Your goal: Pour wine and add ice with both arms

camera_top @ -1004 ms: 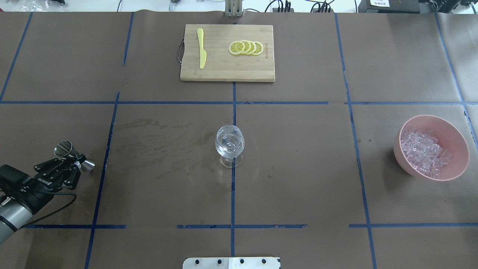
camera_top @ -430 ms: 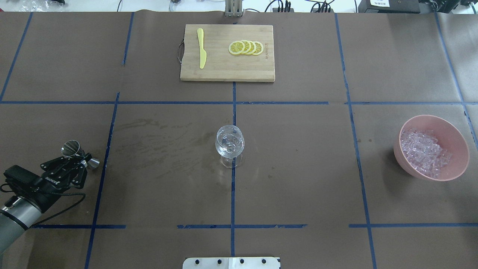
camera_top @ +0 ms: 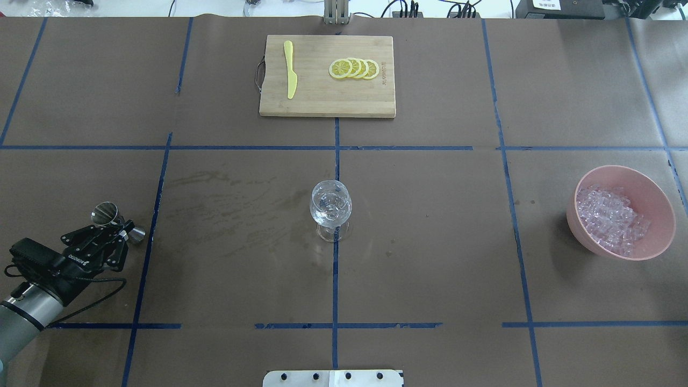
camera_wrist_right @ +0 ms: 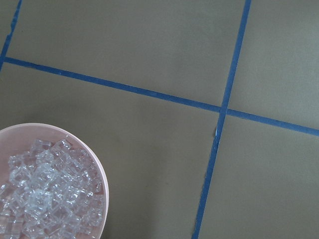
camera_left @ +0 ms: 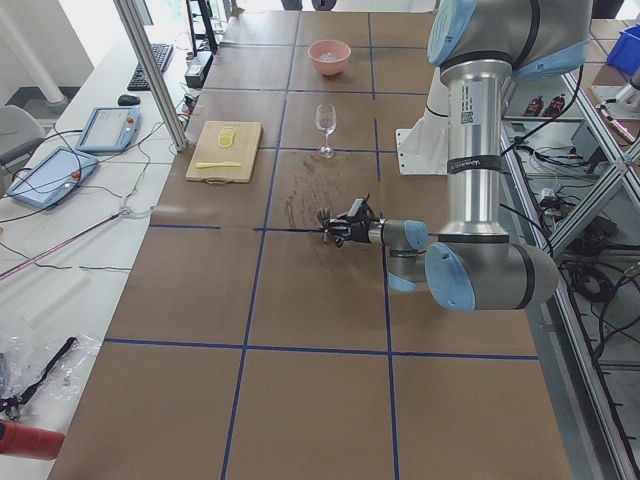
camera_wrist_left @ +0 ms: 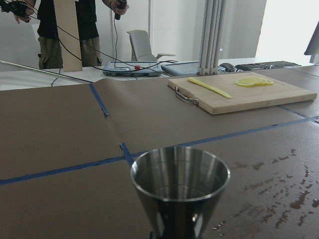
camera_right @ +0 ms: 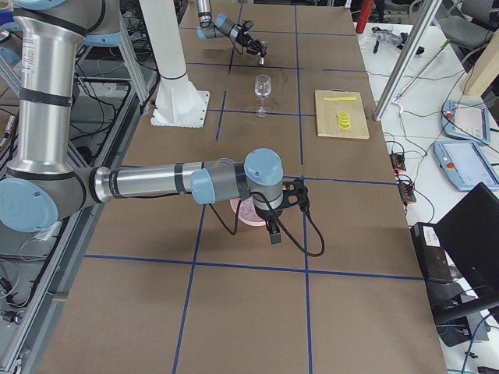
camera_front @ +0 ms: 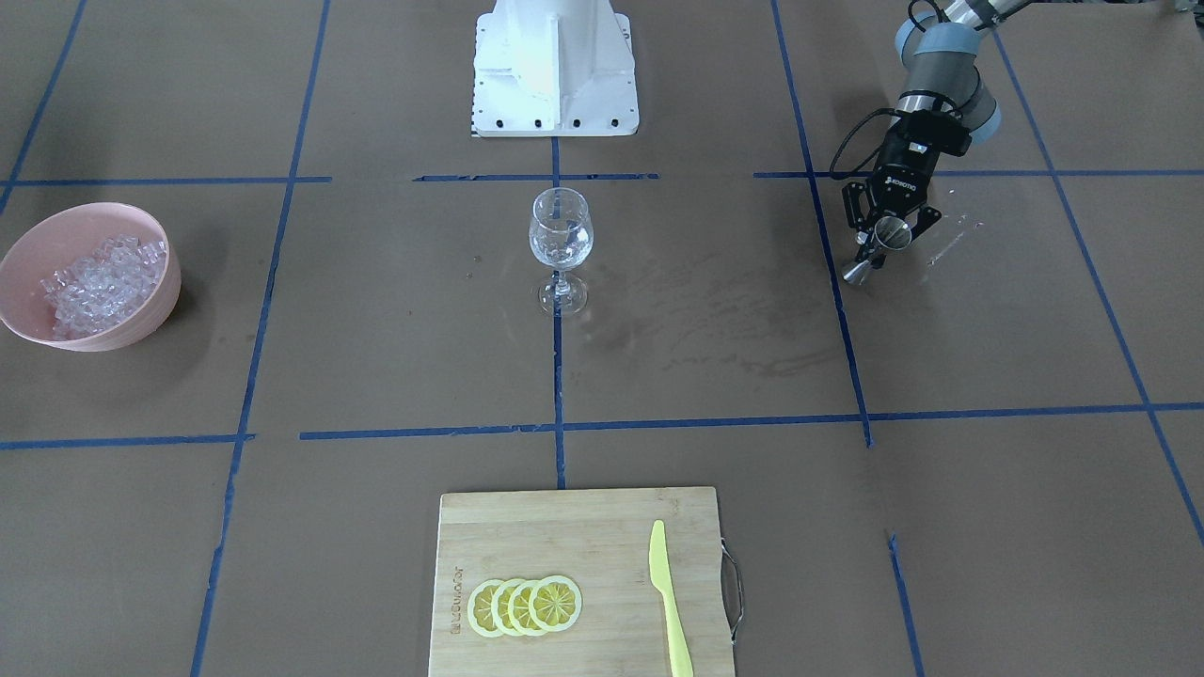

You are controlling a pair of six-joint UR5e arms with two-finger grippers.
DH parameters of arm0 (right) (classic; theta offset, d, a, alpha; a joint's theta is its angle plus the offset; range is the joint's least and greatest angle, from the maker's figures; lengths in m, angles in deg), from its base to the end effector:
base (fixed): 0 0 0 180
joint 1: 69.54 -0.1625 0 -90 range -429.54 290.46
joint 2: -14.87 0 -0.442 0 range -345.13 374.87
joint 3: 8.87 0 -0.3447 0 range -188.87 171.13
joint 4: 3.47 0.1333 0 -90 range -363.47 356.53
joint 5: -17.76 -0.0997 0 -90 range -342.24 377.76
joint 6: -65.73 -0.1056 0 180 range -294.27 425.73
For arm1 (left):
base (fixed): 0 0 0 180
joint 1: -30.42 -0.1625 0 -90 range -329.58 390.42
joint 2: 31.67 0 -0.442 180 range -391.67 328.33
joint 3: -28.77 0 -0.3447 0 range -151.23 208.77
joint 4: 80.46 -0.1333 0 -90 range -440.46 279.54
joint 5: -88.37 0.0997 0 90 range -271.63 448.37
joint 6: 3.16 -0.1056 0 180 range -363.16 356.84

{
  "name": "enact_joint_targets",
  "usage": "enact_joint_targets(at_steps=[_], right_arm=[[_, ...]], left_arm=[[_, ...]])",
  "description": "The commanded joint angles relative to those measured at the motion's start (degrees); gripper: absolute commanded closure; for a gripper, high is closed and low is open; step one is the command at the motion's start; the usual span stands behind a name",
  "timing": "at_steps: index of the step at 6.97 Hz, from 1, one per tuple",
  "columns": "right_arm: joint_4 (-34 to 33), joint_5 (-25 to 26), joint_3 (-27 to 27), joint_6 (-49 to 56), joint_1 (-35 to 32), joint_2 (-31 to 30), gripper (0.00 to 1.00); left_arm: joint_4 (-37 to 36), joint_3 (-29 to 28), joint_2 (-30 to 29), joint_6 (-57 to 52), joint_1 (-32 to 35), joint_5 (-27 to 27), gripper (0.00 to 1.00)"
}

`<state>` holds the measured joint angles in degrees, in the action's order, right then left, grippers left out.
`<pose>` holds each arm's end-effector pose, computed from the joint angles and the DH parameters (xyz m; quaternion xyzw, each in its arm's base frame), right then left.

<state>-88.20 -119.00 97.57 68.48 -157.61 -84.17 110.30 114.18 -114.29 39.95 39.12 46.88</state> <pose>0.0434 -0.3872 0.6033 0.1041 -0.3937 -0.0810 0.9097 0.3163 -0.2633 0.5741 0.5571 0.4274 -0.0585 0.7096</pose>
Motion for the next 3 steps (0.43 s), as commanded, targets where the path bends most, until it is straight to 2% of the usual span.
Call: enact_joint_targets(at_steps=[1, 3], right_arm=[[0.0, 0.0, 0.0, 0.1, 0.0, 0.0, 0.00], [0.0, 0.0, -0.1, 0.1, 0.0, 0.0, 0.00]], left_arm=[[0.0, -0.1, -0.6, 0.0, -0.1, 0.0, 1.00], [0.0, -0.5, -0.9, 0.0, -0.2, 0.0, 1.00]])
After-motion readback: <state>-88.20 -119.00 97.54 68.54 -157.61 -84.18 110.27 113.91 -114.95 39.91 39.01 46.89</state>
